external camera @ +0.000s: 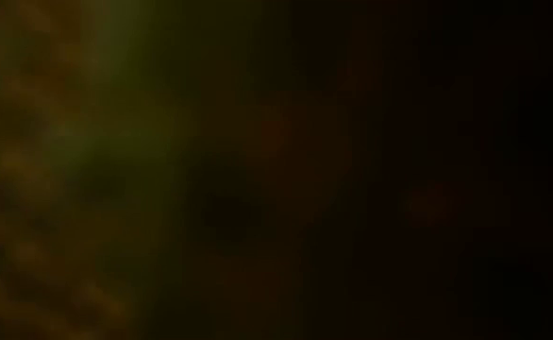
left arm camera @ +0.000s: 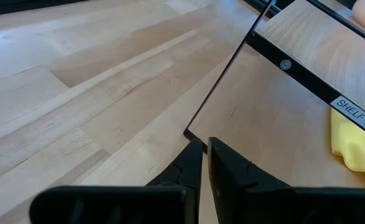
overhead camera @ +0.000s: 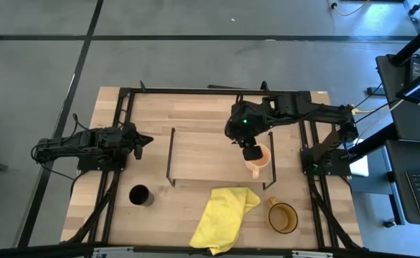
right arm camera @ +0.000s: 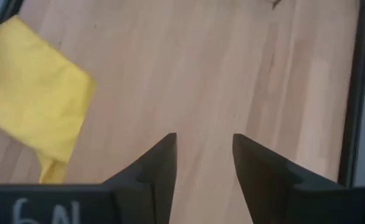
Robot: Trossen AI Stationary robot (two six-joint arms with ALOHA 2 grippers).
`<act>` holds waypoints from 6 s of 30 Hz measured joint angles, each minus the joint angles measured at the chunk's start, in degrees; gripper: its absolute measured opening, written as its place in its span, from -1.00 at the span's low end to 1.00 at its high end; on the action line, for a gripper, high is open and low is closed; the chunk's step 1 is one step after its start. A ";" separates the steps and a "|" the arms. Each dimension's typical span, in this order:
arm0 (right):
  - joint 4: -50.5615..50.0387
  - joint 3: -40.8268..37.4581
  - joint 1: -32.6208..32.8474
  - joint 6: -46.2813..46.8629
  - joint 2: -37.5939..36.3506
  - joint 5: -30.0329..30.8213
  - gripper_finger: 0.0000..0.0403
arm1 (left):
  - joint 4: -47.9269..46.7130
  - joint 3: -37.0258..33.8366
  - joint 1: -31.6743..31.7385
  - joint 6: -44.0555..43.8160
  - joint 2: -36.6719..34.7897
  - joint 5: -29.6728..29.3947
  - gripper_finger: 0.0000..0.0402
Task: Stack small to large cups/mugs on shelf
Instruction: Put the yellow mug on the shelf
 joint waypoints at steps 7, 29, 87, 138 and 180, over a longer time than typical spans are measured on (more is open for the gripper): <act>-8.08 0.79 1.74 3.01 -0.31 3.28 -0.22 | 0.02 0.00 0.01 0.00 0.02 -0.01 -0.90; -15.24 -3.56 15.75 76.14 -14.10 -0.22 -0.22 | 0.18 0.01 0.00 -0.01 0.00 0.01 -0.90; 15.42 -52.40 55.24 115.80 -11.88 5.61 -0.22 | 0.13 0.00 0.00 0.00 0.01 -0.01 -0.90; 15.94 -52.33 55.23 125.43 -11.72 2.54 -0.87 | 0.13 0.01 -0.01 -0.01 0.00 0.01 -0.90; 13.21 -47.39 53.06 132.59 -10.69 10.46 -0.84 | 0.14 0.00 0.01 0.00 0.01 -0.01 -0.90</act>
